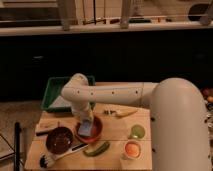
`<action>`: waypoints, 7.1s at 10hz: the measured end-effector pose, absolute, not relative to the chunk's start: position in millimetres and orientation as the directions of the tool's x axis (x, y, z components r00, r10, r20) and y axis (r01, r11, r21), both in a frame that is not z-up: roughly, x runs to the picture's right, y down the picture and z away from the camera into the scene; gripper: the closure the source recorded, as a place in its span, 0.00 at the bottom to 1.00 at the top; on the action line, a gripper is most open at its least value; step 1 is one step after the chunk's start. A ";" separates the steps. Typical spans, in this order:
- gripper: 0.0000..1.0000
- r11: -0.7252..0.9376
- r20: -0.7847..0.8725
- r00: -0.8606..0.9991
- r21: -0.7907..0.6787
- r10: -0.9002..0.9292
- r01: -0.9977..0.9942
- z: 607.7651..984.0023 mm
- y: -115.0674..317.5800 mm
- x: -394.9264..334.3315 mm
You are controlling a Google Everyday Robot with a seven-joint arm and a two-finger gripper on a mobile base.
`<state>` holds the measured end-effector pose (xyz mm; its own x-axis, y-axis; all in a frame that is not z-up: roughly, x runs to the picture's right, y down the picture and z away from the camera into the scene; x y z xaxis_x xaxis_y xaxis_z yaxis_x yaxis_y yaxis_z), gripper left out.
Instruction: Wipe red bowl with sponge
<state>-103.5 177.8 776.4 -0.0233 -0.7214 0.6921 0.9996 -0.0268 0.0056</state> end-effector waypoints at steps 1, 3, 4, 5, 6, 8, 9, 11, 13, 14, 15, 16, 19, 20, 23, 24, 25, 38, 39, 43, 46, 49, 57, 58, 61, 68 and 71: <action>0.95 -0.025 0.696 -0.013 -0.008 -0.718 1.000 775.5 179.7 -89.0; 0.95 -0.007 0.689 0.022 -0.039 -0.724 0.999 775.8 175.6 -68.5; 0.95 0.011 0.667 0.054 -0.069 -0.743 0.998 778.5 165.1 -55.7; 0.95 0.017 0.659 0.064 -0.078 -0.749 0.997 779.9 160.8 -54.2; 0.95 0.021 0.643 0.071 -0.084 -0.763 0.996 784.2 152.1 -56.6; 0.95 0.017 0.616 0.067 -0.087 -0.785 0.996 793.1 136.0 -68.6; 0.95 0.008 0.613 0.057 -0.083 -0.788 0.997 794.3 133.7 -76.9; 0.95 -0.022 0.615 0.019 -0.060 -0.788 0.998 795.1 135.1 -98.4; 0.95 -0.059 0.628 -0.030 -0.026 -0.778 0.998 793.9 144.3 -111.7; 0.95 -0.082 0.644 -0.062 -0.001 -0.762 0.997 789.4 156.4 -117.4; 0.95 -0.097 0.657 -0.083 0.015 -0.750 0.995 784.8 165.9 -119.9; 0.95 -0.113 0.671 -0.100 0.024 -0.735 0.993 780.4 177.1 -116.8; 0.95 -0.112 0.698 -0.083 0.004 -0.712 0.994 774.5 191.6 -87.0; 0.95 -0.100 0.697 -0.064 -0.012 -0.715 0.995 775.1 189.0 -75.4; 0.95 -0.055 0.669 0.003 -0.066 -0.743 0.996 779.8 164.1 -49.5; 0.95 -0.049 0.657 0.012 -0.075 -0.754 0.996 783.0 154.2 -51.3; 0.95 -0.049 0.652 0.012 -0.076 -0.758 0.996 784.6 148.8 -56.3; 0.95 -0.119 0.678 -0.053 -0.051 -0.733 0.992 763.2 182.5 -62.2; 0.95 -0.101 0.670 -0.035 -0.060 -0.741 0.993 761.0 178.0 -57.3; 0.95 -0.074 0.646 -0.025 -0.049 -0.763 0.996 755.8 165.3 -61.8; 0.95 -0.079 0.637 -0.044 -0.027 -0.770 0.996 754.5 161.0 -70.7; 0.95 -0.079 0.637 -0.044 -0.027 -0.770 0.996 754.3 161.1 -71.0; 0.95 -0.079 0.637 -0.044 -0.027 -0.769 0.996 754.3 161.2 -70.7; 0.95 -0.079 0.637 -0.043 -0.027 -0.769 0.997 754.3 161.2 -70.6; 0.95 -0.079 0.638 -0.043 -0.028 -0.769 0.997 754.3 161.2 -70.5; 0.95 -0.079 0.639 -0.043 -0.028 -0.768 0.997 754.6 161.9 -70.5; 0.95 -0.079 0.639 -0.043 -0.028 -0.768 0.997 754.6 161.9 -70.5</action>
